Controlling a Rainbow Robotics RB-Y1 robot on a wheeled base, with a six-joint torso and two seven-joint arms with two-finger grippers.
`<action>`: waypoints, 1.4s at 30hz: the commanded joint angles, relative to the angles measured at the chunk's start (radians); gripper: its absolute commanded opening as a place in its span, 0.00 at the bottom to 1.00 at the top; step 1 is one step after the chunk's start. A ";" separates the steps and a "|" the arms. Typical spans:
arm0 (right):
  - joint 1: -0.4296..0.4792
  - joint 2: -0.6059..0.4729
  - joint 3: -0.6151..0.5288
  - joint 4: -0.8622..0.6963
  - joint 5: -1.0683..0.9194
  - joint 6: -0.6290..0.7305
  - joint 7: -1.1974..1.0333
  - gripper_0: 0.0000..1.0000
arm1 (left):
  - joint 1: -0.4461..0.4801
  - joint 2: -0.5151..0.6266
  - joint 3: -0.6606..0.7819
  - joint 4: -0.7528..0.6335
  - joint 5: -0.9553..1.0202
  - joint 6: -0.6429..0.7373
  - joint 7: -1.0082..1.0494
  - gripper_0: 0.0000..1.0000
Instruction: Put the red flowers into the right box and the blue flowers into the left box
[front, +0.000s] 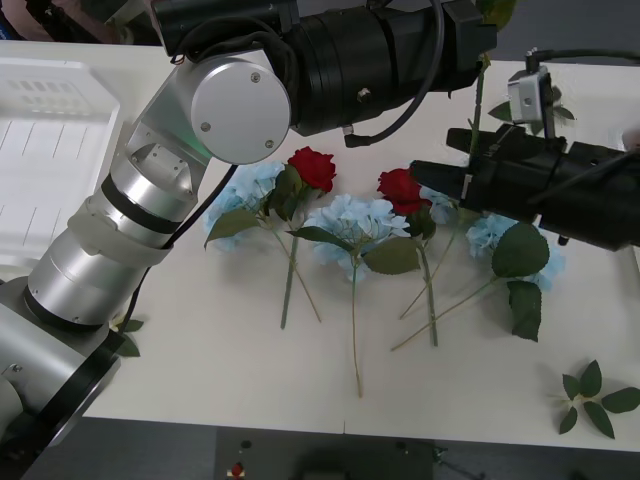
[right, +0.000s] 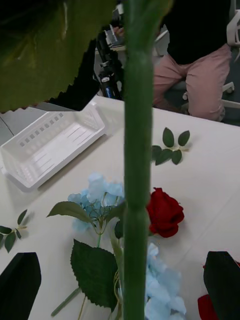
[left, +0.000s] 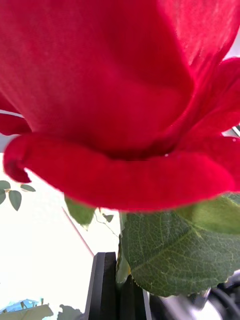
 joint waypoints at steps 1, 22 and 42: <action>-0.064 0.045 0.016 0.034 0.011 -0.004 0.063 0.75 | -0.034 0.006 -0.002 -0.016 -0.001 -0.010 -0.012 0.00; -0.164 0.071 0.021 0.143 0.015 0.114 0.037 0.00 | -0.034 0.006 -0.002 -0.016 -0.001 -0.010 -0.012 1.00; -0.238 -0.578 0.028 0.746 0.163 0.398 -0.245 0.00 | 0.011 0.431 -0.008 -0.016 0.535 0.340 0.007 1.00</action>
